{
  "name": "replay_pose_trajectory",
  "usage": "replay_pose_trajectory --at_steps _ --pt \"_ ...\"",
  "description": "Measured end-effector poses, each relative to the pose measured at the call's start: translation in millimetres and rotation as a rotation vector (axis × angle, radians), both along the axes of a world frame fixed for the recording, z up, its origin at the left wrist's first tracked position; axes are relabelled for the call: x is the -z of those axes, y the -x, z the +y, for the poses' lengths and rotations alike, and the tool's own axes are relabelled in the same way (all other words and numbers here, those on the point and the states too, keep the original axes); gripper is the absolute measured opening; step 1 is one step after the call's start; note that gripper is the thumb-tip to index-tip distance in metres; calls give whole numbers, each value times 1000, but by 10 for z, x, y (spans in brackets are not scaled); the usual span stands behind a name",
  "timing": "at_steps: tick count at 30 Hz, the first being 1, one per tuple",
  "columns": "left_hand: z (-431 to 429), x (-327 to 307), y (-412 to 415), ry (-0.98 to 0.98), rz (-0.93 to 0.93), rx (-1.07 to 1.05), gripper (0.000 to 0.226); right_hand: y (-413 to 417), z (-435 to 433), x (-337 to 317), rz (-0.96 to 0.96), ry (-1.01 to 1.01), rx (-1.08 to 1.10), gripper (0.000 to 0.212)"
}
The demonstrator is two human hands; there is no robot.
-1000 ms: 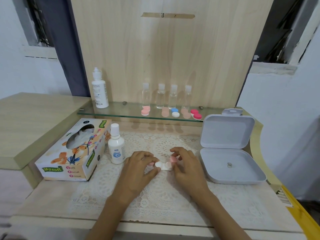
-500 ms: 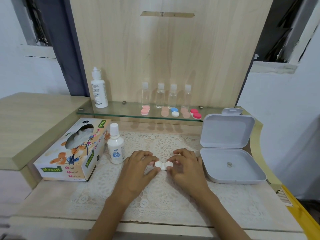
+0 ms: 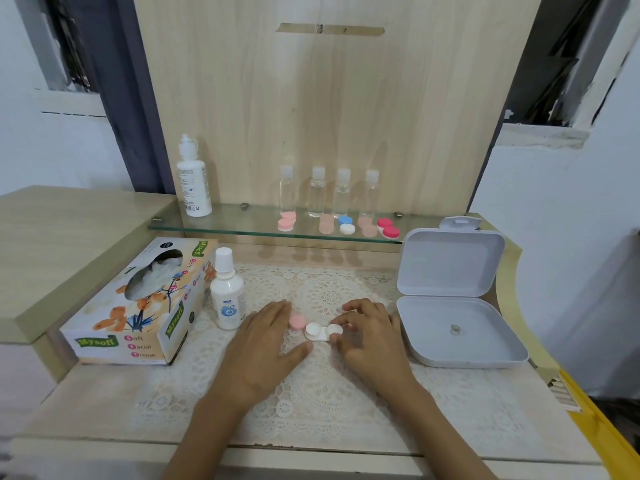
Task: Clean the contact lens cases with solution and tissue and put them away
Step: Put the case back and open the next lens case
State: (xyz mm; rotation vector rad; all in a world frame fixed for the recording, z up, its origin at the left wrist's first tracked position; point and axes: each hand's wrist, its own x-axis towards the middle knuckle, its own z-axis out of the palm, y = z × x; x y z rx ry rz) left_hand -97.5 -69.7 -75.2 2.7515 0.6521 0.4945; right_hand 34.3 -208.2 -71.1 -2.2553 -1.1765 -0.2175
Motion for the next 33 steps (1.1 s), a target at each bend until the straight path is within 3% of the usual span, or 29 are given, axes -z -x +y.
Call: replay_pose_trajectory --at_steps 3,17,33 --pt "-28 34 49 -16 97 -21 130 6 1 1 -3 -8 0 21" --pt "-36 89 45 -61 163 -26 123 10 -22 9 -10 -38 10 24" --pt "-21 91 53 -32 153 -24 115 -239 -426 -279 3 -255 86 16"
